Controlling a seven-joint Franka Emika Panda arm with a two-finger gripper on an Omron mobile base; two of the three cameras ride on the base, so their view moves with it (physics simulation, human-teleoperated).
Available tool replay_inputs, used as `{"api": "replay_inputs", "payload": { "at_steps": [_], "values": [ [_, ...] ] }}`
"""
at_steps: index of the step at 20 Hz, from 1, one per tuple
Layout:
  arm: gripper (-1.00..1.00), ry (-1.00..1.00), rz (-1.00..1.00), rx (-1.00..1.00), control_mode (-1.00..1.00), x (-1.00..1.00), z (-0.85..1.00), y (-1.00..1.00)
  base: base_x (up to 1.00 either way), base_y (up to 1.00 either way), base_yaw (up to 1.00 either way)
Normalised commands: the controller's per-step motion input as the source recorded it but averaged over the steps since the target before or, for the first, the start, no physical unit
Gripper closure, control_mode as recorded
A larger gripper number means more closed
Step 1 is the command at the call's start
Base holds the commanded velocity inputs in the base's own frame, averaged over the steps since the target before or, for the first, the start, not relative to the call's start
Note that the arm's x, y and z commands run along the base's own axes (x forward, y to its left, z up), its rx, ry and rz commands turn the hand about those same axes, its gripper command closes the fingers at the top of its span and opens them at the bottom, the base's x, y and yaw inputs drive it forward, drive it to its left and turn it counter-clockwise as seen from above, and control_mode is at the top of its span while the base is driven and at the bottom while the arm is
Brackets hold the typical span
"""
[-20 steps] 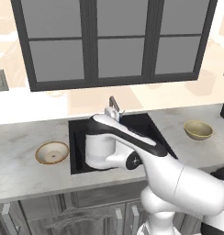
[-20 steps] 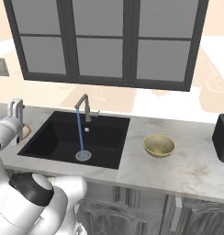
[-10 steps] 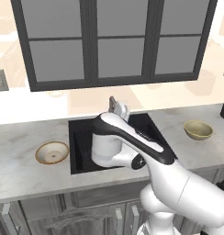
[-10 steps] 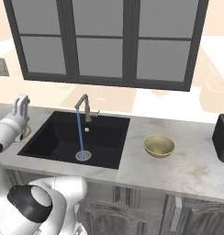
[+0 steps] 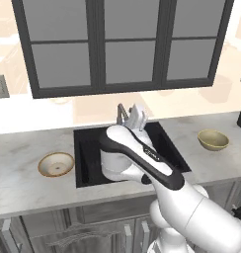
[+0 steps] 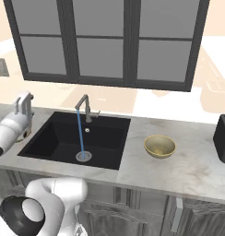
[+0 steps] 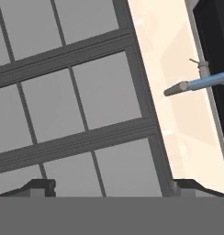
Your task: Rinse each bowl for a few seconds and place them down in the sink or on the counter.
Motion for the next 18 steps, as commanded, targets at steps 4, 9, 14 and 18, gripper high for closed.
{"api": "replay_inputs", "payload": {
  "at_steps": [4,9,14,18],
  "values": [
    [-1.00,0.00,-0.18,0.10,-1.00,-0.41,0.56,-0.14,0.00,0.00,0.00],
    [-1.00,0.01,-0.18,0.11,-1.00,-0.37,0.55,-0.19,0.00,0.00,0.00],
    [-1.00,0.02,-0.17,0.12,-1.00,-0.39,0.54,-0.25,0.00,0.00,0.00],
    [-1.00,0.05,-0.18,0.13,-1.00,-0.42,0.52,-0.24,0.00,0.00,0.00]
  ]
}}
